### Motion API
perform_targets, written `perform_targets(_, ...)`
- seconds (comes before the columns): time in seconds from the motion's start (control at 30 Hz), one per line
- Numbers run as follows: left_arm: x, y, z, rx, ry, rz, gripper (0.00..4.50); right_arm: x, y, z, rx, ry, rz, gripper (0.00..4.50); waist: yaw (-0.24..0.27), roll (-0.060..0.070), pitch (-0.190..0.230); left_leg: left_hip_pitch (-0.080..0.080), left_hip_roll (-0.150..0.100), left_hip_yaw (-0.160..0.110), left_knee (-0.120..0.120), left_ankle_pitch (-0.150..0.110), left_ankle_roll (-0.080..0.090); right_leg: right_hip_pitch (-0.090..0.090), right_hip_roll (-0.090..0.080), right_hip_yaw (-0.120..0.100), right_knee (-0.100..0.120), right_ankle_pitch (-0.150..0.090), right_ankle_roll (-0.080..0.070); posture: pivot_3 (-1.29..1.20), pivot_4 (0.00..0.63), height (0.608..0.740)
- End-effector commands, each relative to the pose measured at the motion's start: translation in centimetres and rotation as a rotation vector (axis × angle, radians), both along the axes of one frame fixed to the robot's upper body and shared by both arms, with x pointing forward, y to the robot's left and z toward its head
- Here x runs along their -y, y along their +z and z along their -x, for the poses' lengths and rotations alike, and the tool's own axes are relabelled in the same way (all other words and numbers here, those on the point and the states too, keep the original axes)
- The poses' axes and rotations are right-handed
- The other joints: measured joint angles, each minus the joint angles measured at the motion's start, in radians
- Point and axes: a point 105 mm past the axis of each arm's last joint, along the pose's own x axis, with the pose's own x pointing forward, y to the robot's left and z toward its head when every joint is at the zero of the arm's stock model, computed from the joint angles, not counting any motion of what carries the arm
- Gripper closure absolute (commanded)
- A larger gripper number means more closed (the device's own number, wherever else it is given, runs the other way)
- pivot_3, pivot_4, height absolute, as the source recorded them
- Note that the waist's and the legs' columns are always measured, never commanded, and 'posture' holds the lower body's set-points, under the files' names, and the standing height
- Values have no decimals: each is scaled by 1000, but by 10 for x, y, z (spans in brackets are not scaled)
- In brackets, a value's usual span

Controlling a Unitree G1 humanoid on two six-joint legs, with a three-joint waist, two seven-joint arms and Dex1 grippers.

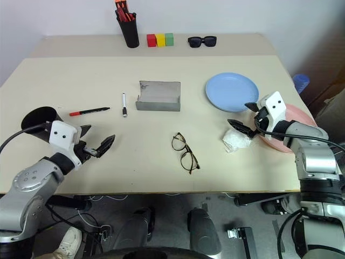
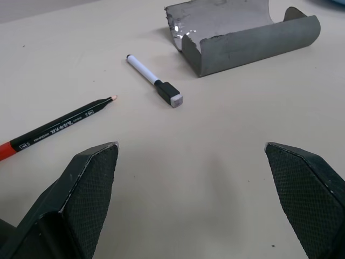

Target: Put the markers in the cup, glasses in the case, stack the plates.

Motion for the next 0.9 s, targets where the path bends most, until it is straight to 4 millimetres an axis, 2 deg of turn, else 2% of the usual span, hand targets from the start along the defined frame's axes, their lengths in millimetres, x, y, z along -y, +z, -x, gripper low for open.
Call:
perform_targets(0.03,4,16,0,62,3,0,27,-7,11,-4,48,30,6,0,0,0,0,0,0,0,0,0,0,0,0,0,0,0,0,0,150,740)
perform_targets(0.33,4,16,-4,65,29,19,27,-17,12,-1,52,56,-3,0,1,0,0,0,0,0,0,0,0,0,0,0,0,0,0,0,150,740)
perform_targets(0.57,3,16,-7,62,45,16,27,-46,11,0,81,100,-16,0,0,0,0,0,0,0,0,0,0,0,0,0,0,0,0,0,150,740)
perform_targets(0.77,12,8,-34,16,121,22,27,-82,18,0,125,177,-41,0,3,0,0,0,0,0,1,0,0,1,0,0,1,0,0,0,150,740)
perform_targets(0.83,15,11,-51,-3,189,76,27,-97,20,5,140,232,-31,0,6,0,0,0,0,-1,2,0,0,1,0,0,1,0,1,0,150,740)
perform_targets(0.9,16,12,-60,-11,219,114,27,-105,21,8,147,255,-28,0,5,-1,0,0,-1,-1,2,0,0,1,0,-1,1,0,1,0,150,740)
